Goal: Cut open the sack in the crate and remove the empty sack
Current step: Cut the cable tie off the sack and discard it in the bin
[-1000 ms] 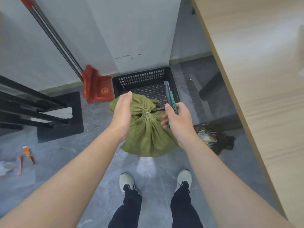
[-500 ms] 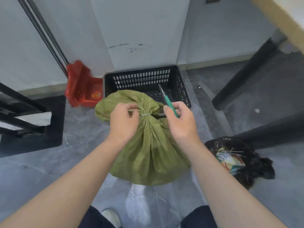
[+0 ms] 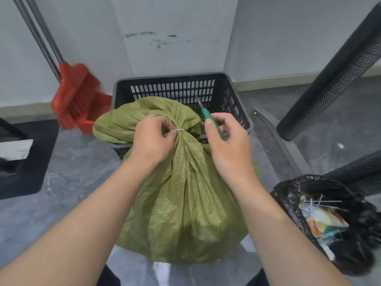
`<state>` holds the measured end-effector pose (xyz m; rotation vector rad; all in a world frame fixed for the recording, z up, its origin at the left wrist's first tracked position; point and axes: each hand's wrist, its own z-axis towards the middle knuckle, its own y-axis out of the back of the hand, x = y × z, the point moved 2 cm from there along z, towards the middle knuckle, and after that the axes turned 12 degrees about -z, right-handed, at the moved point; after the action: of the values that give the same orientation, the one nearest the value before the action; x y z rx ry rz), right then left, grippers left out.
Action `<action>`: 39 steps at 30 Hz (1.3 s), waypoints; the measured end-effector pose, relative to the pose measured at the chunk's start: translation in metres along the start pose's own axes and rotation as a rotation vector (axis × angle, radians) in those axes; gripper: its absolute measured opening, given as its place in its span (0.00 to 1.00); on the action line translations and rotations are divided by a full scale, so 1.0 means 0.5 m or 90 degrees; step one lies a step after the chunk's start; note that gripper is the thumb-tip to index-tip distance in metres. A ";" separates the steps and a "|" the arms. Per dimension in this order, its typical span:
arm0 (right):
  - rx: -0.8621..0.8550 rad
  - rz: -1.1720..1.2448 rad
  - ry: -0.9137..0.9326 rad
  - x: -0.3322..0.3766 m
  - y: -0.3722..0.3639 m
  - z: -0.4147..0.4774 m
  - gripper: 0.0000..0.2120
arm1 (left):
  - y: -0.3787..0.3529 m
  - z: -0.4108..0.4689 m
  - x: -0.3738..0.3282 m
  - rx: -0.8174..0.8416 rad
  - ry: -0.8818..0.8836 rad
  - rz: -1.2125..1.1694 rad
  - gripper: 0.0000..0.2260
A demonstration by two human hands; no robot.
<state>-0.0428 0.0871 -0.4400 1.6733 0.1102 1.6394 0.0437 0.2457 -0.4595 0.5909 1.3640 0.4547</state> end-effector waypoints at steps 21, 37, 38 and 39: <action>-0.095 -0.302 0.212 -0.063 0.008 -0.006 0.17 | -0.008 0.025 -0.007 -0.001 0.017 -0.163 0.08; -0.168 -0.372 0.231 -0.058 0.001 -0.019 0.16 | 0.009 0.018 -0.016 0.048 -0.035 -0.281 0.13; -0.174 -0.373 0.228 -0.057 0.000 -0.020 0.15 | 0.009 0.021 -0.013 0.072 -0.024 -0.296 0.16; -0.180 -0.374 0.227 -0.057 -0.001 -0.021 0.14 | 0.009 0.023 -0.011 0.099 -0.012 -0.307 0.16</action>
<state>-0.0566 0.0765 -0.4646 0.9957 0.4760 1.3963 0.0543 0.2442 -0.4512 0.3713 1.4758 -0.0465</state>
